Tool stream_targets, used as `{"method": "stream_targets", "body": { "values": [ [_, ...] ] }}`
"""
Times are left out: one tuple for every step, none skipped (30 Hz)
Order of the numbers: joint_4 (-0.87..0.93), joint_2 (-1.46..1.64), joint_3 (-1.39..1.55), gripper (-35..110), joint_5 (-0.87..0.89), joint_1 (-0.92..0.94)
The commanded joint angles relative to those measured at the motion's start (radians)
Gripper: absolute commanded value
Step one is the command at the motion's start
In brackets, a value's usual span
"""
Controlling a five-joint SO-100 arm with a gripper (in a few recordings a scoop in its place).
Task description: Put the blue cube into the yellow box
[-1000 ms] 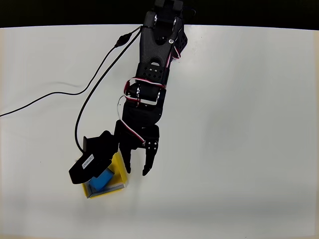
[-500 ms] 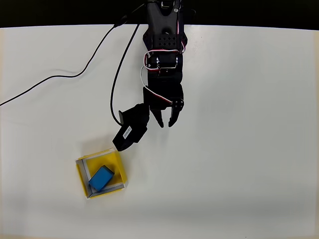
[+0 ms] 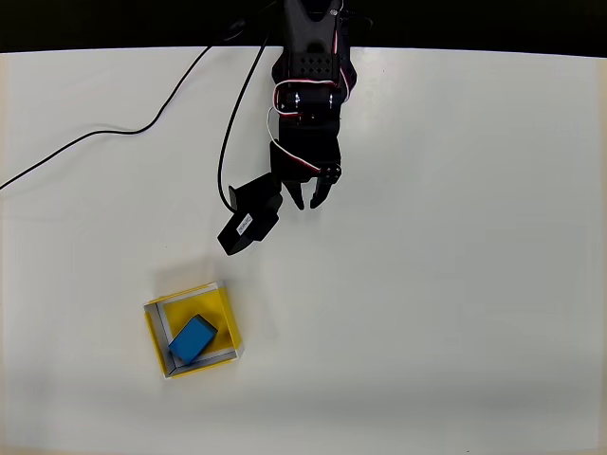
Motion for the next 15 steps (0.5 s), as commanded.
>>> {"method": "stream_targets", "body": {
  "values": [
    [0.08, 0.13, 0.052, 3, -0.035, 0.017],
    [0.095, 0.137, 0.069, 3, -0.043, 0.025],
    [0.103, 0.137, 0.081, 3, -0.051, 0.031],
    [0.11, 0.138, 0.095, 2, -0.06, 0.035],
    [0.12, 0.141, 0.109, 2, -0.063, 0.037],
    [0.147, 0.143, 0.109, 2, -0.069, 0.037],
    [0.172, 0.143, 0.109, 2, -0.072, 0.034],
    [0.19, 0.143, 0.109, 2, -0.069, 0.031],
    [0.212, 0.143, 0.109, 2, -0.066, 0.025],
    [0.239, 0.143, 0.109, 2, -0.072, 0.021],
    [0.265, 0.144, 0.109, 2, -0.08, 0.02],
    [0.273, 0.144, 0.109, 2, -0.055, 0.015],
    [0.278, 0.144, 0.109, 2, -0.034, 0.012],
    [0.279, 0.144, 0.109, 2, -0.023, 0.014],
    [0.282, 0.144, 0.109, 2, -0.015, 0.015]
  ]
}}
